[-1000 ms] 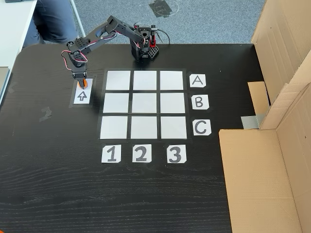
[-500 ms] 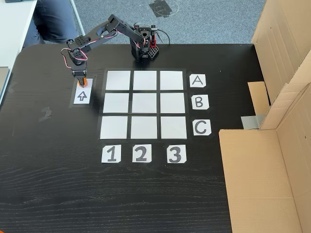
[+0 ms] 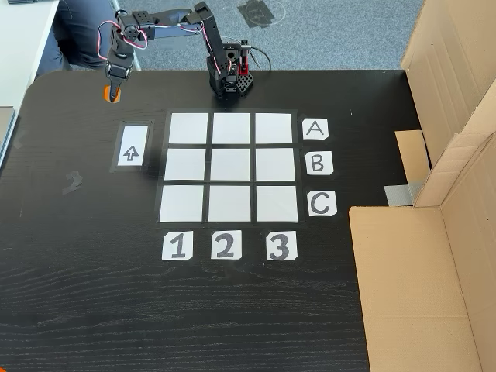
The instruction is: Pick up the round, orange token and place it in the grid on square A1.
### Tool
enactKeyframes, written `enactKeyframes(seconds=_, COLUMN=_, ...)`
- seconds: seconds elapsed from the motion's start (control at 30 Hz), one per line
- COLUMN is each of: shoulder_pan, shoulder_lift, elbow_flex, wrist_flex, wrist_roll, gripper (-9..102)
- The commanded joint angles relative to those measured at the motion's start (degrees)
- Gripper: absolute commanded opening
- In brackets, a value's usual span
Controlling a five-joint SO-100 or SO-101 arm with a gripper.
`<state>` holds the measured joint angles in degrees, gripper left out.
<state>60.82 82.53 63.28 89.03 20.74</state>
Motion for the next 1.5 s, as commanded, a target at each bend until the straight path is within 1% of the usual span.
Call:
enactKeyframes(seconds=0.0, shoulder_pan=1.05, shoulder_lift=9.76, elbow_flex=5.01, wrist_flex=0.26, wrist_roll=-1.49, gripper=2)
enactKeyframes(seconds=0.23, shoulder_pan=1.41, shoulder_lift=27.6, elbow_flex=21.88, wrist_flex=0.09, wrist_roll=-4.66, gripper=1)
enactKeyframes(seconds=0.67, shoulder_pan=0.0, shoulder_lift=49.83, elbow_flex=49.31, wrist_flex=-0.44, wrist_roll=-9.14, gripper=1)
enactKeyframes(seconds=0.83, shoulder_pan=0.0, shoulder_lift=57.04, elbow_flex=57.04, wrist_flex=-0.44, wrist_roll=-10.55, gripper=1)
enactKeyframes(seconds=1.13, shoulder_pan=-1.23, shoulder_lift=58.1, elbow_flex=68.64, wrist_flex=-0.7, wrist_roll=-14.5, gripper=1)
enactKeyframes(seconds=1.27, shoulder_pan=-2.81, shoulder_lift=54.67, elbow_flex=69.43, wrist_flex=-1.93, wrist_roll=-14.59, gripper=0)
enactKeyframes(seconds=1.47, shoulder_pan=-5.27, shoulder_lift=46.23, elbow_flex=69.43, wrist_flex=-6.5, wrist_roll=-14.59, gripper=0)
